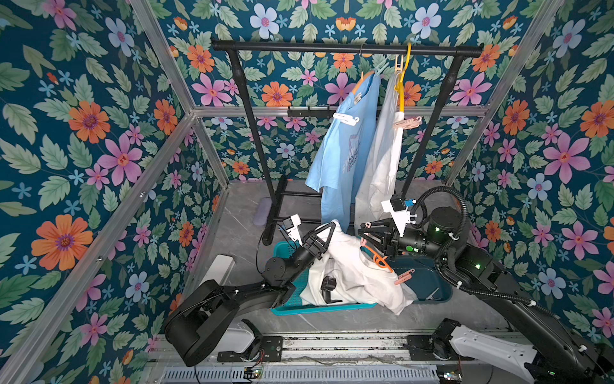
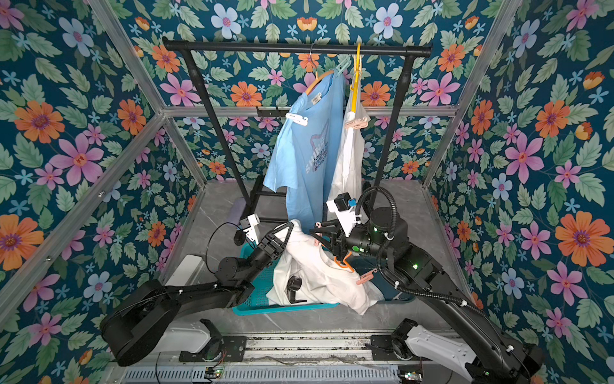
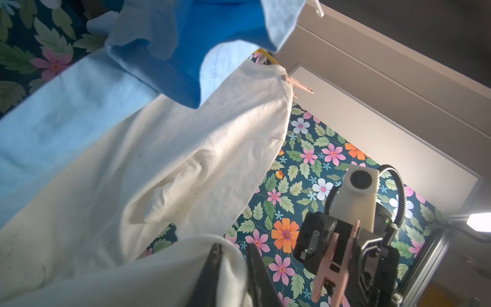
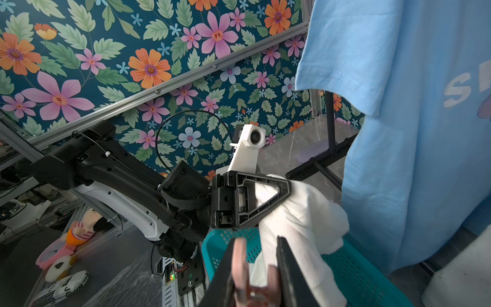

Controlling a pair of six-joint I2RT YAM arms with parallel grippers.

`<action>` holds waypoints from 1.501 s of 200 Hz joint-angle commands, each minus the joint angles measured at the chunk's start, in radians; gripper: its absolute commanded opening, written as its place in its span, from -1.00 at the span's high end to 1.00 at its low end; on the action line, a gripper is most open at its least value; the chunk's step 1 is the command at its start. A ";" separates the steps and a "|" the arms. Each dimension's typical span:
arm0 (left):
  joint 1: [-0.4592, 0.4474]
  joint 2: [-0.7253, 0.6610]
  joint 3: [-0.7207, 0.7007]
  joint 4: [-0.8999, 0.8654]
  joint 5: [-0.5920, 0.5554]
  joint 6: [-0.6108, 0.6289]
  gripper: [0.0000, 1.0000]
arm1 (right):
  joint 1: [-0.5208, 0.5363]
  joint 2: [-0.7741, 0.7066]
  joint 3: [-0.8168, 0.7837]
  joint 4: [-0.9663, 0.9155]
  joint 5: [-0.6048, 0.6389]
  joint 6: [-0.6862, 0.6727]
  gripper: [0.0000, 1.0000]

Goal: Use clothespins to secure the t-shirt on both sides of the hanger
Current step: Clamp the T-shirt on the hanger.

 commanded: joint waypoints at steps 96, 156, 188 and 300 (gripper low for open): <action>0.027 -0.064 0.172 0.141 0.168 -0.014 1.00 | -0.008 0.045 0.019 0.235 -0.069 -0.038 1.00; 0.029 -0.063 0.216 0.141 0.207 -0.054 1.00 | -0.062 0.026 -0.049 0.388 -0.159 0.046 1.00; 0.028 -0.064 0.237 0.141 0.204 -0.067 1.00 | -0.070 0.018 -0.110 0.537 -0.195 0.108 1.00; 0.029 -0.054 0.300 0.141 0.184 -0.114 1.00 | -0.071 -0.033 -0.236 0.762 -0.140 0.232 1.00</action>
